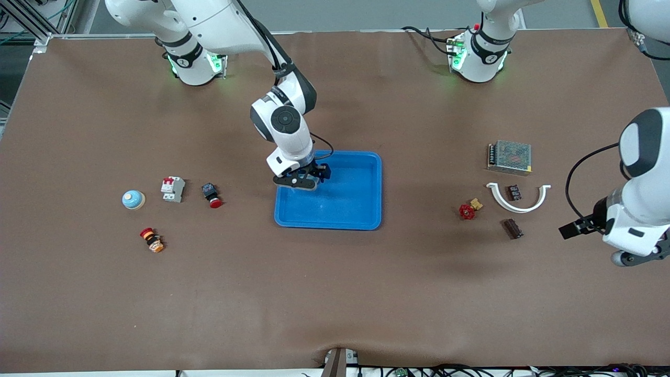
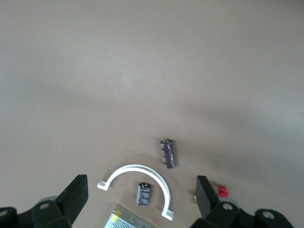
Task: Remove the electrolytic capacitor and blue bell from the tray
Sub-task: 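Grasp the second bell with the right gripper while the left gripper withdraws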
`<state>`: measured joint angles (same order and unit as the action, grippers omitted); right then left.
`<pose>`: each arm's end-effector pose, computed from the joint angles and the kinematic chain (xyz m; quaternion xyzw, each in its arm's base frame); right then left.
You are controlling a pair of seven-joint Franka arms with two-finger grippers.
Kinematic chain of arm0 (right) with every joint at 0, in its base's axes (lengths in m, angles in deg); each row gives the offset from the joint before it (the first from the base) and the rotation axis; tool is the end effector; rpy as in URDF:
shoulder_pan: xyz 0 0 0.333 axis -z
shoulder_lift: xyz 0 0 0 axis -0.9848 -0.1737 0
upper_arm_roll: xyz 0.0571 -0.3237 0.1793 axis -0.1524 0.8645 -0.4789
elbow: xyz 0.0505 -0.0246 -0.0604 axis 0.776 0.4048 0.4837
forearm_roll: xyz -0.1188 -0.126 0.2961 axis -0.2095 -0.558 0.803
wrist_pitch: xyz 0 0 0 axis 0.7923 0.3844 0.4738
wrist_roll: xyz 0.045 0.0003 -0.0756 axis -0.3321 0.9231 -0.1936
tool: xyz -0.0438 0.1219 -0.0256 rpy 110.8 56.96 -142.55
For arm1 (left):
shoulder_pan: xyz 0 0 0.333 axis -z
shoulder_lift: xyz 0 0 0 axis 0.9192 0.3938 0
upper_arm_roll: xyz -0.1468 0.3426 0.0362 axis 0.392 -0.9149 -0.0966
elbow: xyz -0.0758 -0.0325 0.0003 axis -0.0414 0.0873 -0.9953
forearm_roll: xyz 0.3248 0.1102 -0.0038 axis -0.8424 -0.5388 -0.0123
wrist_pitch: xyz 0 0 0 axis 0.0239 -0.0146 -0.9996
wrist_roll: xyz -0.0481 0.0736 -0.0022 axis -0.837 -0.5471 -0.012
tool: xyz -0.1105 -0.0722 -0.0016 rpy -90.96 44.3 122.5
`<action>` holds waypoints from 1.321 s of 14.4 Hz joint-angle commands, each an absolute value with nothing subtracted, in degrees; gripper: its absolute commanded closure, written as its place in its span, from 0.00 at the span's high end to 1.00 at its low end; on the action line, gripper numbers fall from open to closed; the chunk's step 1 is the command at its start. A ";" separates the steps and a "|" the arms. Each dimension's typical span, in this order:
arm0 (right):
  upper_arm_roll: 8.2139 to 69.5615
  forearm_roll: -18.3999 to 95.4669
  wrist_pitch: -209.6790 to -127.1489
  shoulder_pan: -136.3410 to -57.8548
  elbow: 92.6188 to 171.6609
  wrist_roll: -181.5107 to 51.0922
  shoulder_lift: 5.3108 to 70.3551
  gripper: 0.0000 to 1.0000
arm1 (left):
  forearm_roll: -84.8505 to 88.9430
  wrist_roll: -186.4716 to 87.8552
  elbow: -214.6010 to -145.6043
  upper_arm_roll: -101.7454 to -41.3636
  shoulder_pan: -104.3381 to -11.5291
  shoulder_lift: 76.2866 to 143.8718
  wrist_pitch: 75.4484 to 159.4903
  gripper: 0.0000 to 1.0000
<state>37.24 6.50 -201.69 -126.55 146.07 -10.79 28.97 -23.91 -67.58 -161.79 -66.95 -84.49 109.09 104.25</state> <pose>0.4565 0.4262 0.2533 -0.9956 0.0879 -0.0179 0.0269 0.6553 0.0234 0.5089 -0.9866 -0.1507 -0.0141 0.0609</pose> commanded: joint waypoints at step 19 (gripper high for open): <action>37.92 4.15 -202.91 -127.37 145.35 -7.70 27.72 0.46 | -7.12 -51.65 -177.85 -84.08 -68.21 81.04 94.88 1.00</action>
